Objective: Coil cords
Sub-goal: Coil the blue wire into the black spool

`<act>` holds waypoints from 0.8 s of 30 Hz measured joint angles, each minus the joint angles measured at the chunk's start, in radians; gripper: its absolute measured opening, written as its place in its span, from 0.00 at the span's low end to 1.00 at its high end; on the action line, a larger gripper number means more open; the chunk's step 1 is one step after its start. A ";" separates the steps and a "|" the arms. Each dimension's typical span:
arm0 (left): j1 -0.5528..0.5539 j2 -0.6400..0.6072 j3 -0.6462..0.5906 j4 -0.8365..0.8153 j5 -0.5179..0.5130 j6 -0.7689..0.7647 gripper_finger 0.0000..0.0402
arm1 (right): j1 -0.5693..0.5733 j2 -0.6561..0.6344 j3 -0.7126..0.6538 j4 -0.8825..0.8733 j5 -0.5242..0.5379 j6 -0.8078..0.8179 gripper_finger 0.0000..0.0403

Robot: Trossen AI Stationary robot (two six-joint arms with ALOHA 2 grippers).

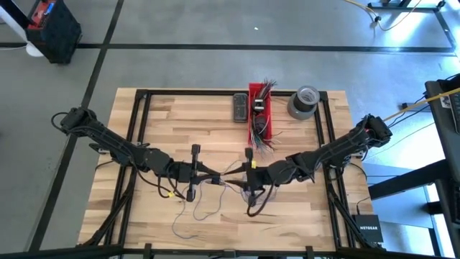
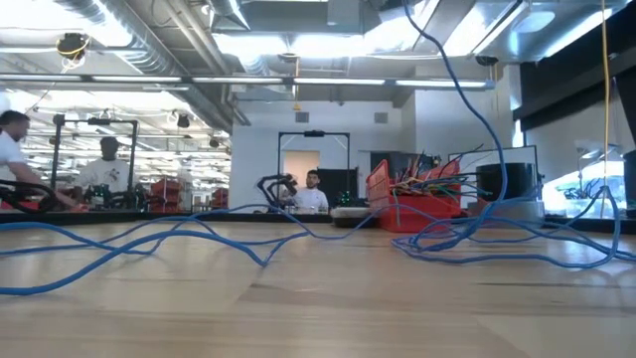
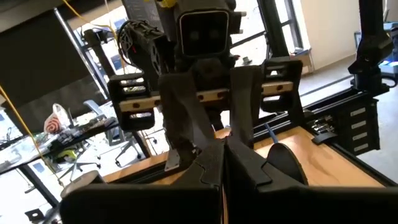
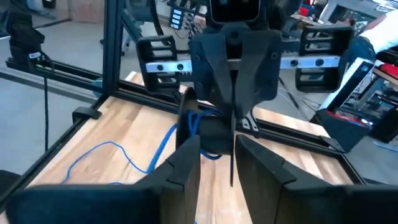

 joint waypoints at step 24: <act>0.015 -0.040 0.027 -0.066 -0.189 -0.040 0.11 | -0.033 0.015 0.001 0.039 0.157 -0.104 0.03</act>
